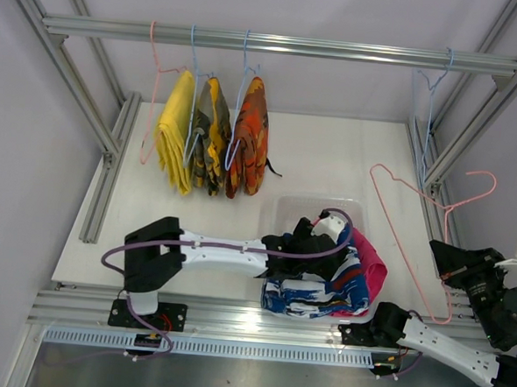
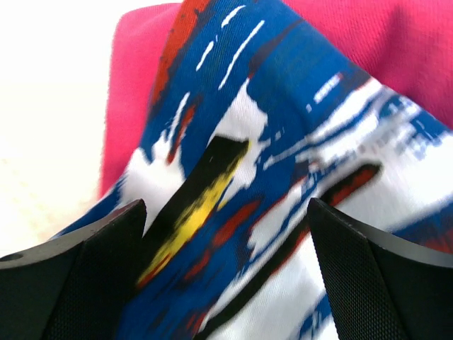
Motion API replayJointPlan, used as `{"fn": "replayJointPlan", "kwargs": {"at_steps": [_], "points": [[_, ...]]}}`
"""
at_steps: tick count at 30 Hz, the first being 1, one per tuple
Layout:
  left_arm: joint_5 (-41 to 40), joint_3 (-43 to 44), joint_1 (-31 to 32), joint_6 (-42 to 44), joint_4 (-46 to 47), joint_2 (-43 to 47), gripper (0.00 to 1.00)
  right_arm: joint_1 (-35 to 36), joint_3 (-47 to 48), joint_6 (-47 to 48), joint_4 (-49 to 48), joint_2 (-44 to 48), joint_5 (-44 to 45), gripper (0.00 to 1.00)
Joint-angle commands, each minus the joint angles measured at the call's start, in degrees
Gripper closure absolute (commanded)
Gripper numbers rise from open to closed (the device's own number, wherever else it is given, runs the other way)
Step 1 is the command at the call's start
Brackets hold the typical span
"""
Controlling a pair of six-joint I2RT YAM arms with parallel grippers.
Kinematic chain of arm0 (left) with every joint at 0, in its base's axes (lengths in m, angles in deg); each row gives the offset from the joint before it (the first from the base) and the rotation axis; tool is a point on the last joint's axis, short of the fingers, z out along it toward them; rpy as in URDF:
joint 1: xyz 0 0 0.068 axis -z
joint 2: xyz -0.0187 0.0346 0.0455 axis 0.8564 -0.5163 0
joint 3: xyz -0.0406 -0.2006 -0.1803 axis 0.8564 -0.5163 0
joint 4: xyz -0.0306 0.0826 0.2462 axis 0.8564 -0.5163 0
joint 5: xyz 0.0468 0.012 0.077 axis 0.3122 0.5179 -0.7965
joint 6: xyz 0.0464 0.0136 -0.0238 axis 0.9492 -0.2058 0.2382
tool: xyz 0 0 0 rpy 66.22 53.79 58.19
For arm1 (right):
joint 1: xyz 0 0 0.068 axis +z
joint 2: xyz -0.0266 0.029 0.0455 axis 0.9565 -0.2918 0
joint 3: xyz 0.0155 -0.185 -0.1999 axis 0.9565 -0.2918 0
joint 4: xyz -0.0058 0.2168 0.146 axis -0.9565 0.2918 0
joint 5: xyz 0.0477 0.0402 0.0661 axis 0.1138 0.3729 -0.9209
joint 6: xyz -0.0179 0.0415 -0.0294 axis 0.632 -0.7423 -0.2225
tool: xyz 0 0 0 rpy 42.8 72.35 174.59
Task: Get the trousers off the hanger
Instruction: Place the trousers in the bin.
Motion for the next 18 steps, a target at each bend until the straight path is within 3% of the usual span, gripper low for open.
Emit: {"fn": "replayJointPlan", "kwargs": {"at_steps": [1,9,18], "points": [[-3.0,0.1,1.3,2.6,-6.9,11.3,0.01,-0.4,2.6,3.5,-4.4,-4.2,-1.0,1.00],[-3.2,-1.3,1.8,5.1,-13.3,25.2,0.00,-0.2,7.3,8.9,-8.9,-11.6,-1.9,1.00],[2.3,-14.0,2.2,0.5,-5.9,28.0,0.00,0.6,7.3,15.1,-15.1,-18.7,-2.7,1.00]]}}
